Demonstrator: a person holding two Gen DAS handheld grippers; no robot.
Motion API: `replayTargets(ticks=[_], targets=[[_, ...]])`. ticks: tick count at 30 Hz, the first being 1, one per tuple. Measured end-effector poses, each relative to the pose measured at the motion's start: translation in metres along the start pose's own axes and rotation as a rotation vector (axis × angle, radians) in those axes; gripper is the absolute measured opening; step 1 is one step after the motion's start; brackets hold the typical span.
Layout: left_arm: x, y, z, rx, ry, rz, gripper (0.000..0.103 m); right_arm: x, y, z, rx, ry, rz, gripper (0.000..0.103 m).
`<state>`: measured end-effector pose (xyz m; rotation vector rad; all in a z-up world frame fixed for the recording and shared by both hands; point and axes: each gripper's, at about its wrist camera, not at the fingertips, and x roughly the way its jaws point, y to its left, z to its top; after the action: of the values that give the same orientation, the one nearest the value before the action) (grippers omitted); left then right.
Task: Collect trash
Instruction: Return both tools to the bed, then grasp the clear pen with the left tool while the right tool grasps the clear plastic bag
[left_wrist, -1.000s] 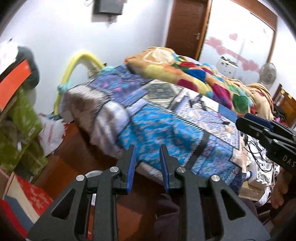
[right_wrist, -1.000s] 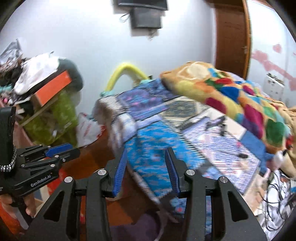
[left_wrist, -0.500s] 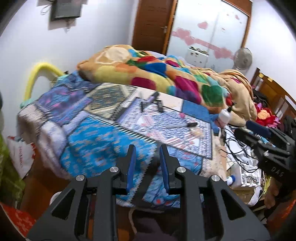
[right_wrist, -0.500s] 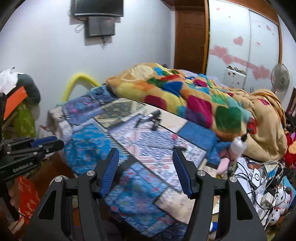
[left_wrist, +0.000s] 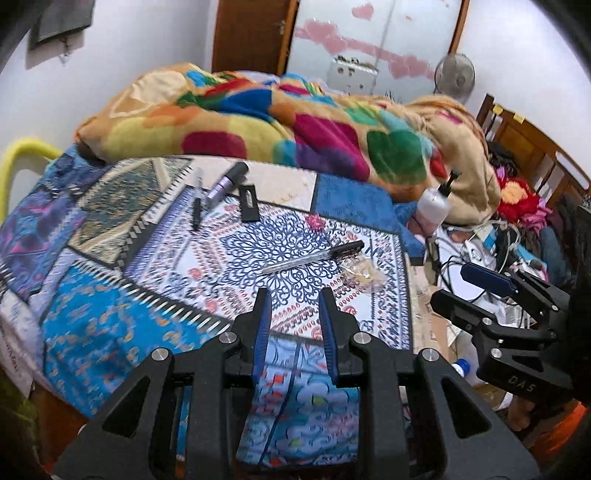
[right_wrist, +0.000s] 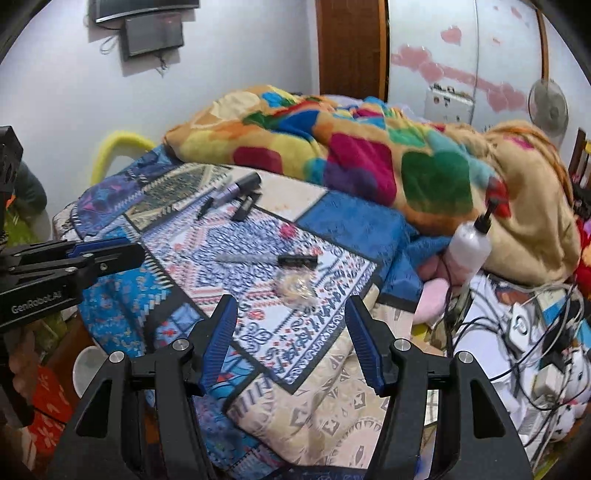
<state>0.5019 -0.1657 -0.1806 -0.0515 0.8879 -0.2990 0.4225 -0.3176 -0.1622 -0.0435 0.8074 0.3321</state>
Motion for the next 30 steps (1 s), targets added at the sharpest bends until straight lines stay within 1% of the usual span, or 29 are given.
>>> replayTargets(ticks=[3,7,12,13,15,16,17,20,22,24,25,26,27,28,29,30], targets=[[0.032,0.002,0.007,0.01,0.051,-0.012,0.025,0.017,-0.011,-0.001,0.024,0.024,0.013,0.057],[0.066,0.002,0.017,0.042,0.092,-0.021,0.025,0.037,-0.016,0.0,0.029,0.045,0.028,0.057],[0.102,-0.003,0.026,0.132,0.124,-0.022,0.026,0.059,-0.019,0.005,0.034,0.066,0.068,0.057],[0.107,-0.004,0.028,0.149,0.128,-0.02,0.029,0.062,-0.019,0.006,0.032,0.069,0.073,0.057],[0.11,-0.007,0.03,0.192,0.109,-0.019,0.039,0.07,-0.019,0.008,0.02,0.081,0.081,0.057],[0.111,-0.008,0.031,0.206,0.097,-0.023,0.046,0.074,-0.019,0.009,0.016,0.089,0.086,0.057],[0.112,-0.008,0.032,0.215,0.09,-0.03,0.051,0.078,-0.019,0.01,0.012,0.097,0.093,0.057],[0.12,-0.009,0.033,0.236,0.114,-0.046,0.052,0.088,-0.018,0.011,0.015,0.114,0.105,0.056],[0.129,-0.009,0.033,0.256,0.135,-0.028,0.052,0.093,-0.018,0.011,0.008,0.125,0.105,0.042],[0.131,-0.009,0.032,0.279,0.122,-0.009,0.052,0.096,-0.015,0.009,-0.008,0.133,0.095,0.034],[0.129,-0.008,0.032,0.275,0.117,-0.014,0.048,0.097,-0.014,0.008,-0.013,0.134,0.091,0.032],[0.128,-0.006,0.032,0.267,0.109,-0.015,0.035,0.098,-0.013,0.008,-0.017,0.131,0.09,0.032],[0.126,-0.004,0.031,0.266,0.102,-0.02,0.029,0.097,-0.013,0.007,-0.021,0.125,0.088,0.029],[0.123,-0.002,0.03,0.264,0.104,-0.032,0.019,0.097,-0.012,0.007,-0.029,0.124,0.087,0.028],[0.121,0.0,0.028,0.255,0.105,-0.043,0.012,0.097,-0.011,0.007,-0.034,0.123,0.084,0.025],[0.116,0.004,0.025,0.236,0.111,-0.061,0.01,0.096,-0.011,0.006,-0.034,0.122,0.083,0.024]])
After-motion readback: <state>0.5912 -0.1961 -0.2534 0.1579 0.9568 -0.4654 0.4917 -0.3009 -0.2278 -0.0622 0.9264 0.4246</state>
